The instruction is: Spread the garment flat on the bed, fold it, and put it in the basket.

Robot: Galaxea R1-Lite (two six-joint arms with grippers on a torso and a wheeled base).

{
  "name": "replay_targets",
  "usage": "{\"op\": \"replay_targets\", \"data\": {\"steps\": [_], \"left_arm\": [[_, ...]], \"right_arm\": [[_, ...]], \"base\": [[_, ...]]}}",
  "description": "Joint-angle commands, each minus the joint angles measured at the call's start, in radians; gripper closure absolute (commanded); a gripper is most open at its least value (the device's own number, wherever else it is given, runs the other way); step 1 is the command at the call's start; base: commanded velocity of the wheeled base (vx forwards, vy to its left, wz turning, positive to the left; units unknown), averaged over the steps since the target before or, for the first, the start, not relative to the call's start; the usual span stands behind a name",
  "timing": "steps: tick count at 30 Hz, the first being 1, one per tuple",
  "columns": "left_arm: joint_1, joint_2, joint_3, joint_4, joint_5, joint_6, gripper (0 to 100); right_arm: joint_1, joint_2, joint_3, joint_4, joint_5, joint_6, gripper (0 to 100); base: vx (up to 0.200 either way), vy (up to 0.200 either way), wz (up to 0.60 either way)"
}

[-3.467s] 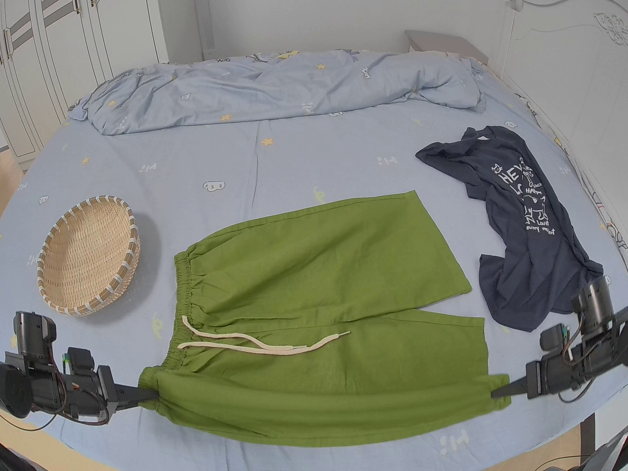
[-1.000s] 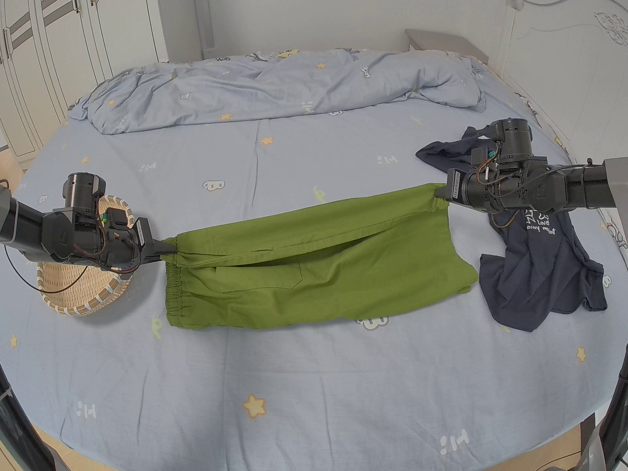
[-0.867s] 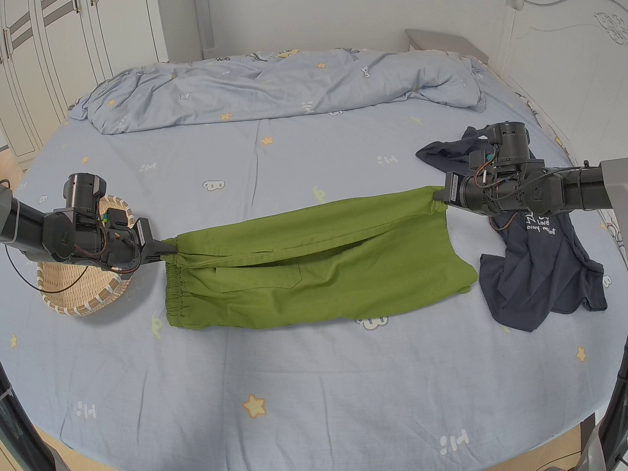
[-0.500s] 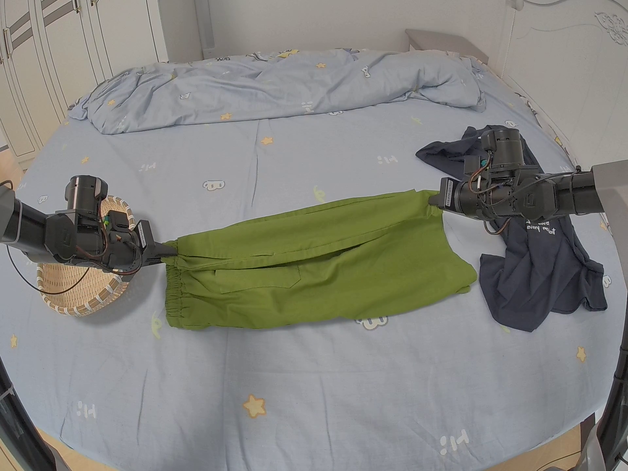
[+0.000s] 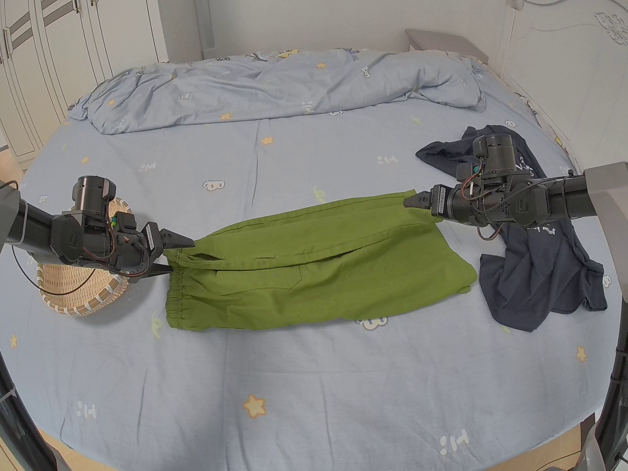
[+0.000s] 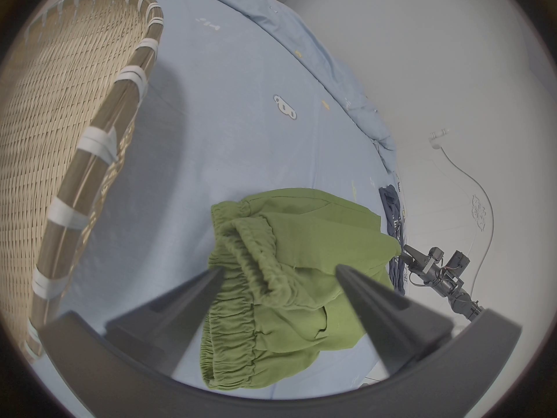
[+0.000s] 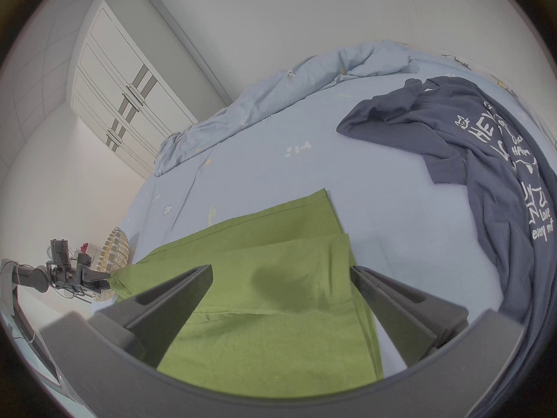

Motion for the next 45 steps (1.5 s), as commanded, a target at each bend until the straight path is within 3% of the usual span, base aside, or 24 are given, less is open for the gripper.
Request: {"op": "replay_targets", "data": {"steps": [1,19,24,27,29,35,45], "left_arm": [[-0.002,-0.008,0.001,0.000,0.003,0.000,0],[-0.067,-0.057,0.010,0.000,0.001,-0.042,0],[-0.063,0.069,-0.142,-0.002,0.005,-0.088,0],[-0.027,0.118,-0.276,-0.006,0.005,-0.224,0],[-0.008,0.142,-0.322,-0.008,0.005,-0.263,0],[-0.001,0.204,-0.384,-0.008,0.005,-0.275,0],[-0.016,0.153,-0.369,-0.003,0.005,-0.272,0]], "right_arm": [[0.002,0.001,0.001,0.000,-0.001,0.000,0],[0.002,-0.007,0.015,0.000,-0.002,0.001,0],[-0.001,-0.014,0.018,0.000,-0.004,0.003,0],[-0.006,-0.024,0.026,0.000,-0.004,0.003,0],[-0.007,-0.024,0.026,0.000,-0.004,0.003,0],[-0.009,-0.025,0.029,0.000,-0.004,0.003,0],[-0.010,-0.060,0.065,0.002,-0.002,0.004,0]], "base": [[0.000,0.000,0.00],[0.000,0.000,0.00],[0.000,0.000,0.00],[0.000,0.000,0.00],[0.000,0.000,0.00],[0.000,0.000,0.00],[0.000,0.000,0.00]]}}
